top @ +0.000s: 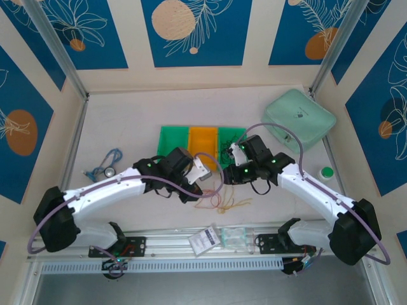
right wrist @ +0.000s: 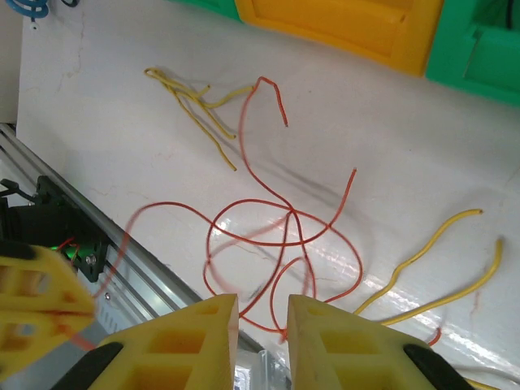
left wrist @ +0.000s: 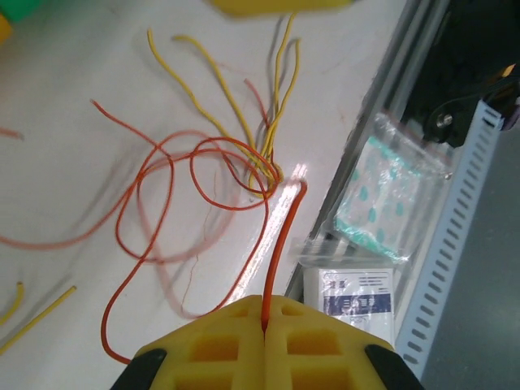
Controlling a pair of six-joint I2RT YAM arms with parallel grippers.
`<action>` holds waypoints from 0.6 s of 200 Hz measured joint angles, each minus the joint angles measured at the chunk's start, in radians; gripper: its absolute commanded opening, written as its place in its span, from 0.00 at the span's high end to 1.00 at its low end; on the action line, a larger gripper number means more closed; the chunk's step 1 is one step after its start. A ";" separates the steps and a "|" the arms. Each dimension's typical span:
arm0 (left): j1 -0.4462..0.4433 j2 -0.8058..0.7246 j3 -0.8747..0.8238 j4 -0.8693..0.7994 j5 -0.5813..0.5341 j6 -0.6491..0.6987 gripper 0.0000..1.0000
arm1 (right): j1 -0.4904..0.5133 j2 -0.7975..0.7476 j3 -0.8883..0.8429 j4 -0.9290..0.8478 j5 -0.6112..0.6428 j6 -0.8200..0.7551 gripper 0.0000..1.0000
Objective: Untangle the cables
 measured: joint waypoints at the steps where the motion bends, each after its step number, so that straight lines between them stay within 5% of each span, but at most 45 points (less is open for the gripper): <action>1: 0.002 -0.004 0.000 -0.001 0.000 -0.001 1.00 | 0.000 0.000 -0.002 0.001 -0.001 0.001 0.77; 88: 0.043 -0.149 0.048 -0.017 -0.002 -0.063 1.00 | 0.098 0.159 -0.048 0.212 -0.095 0.106 0.77; 120: 0.056 -0.206 0.075 -0.029 -0.048 -0.079 0.93 | 0.102 0.211 -0.052 0.254 -0.097 0.129 0.77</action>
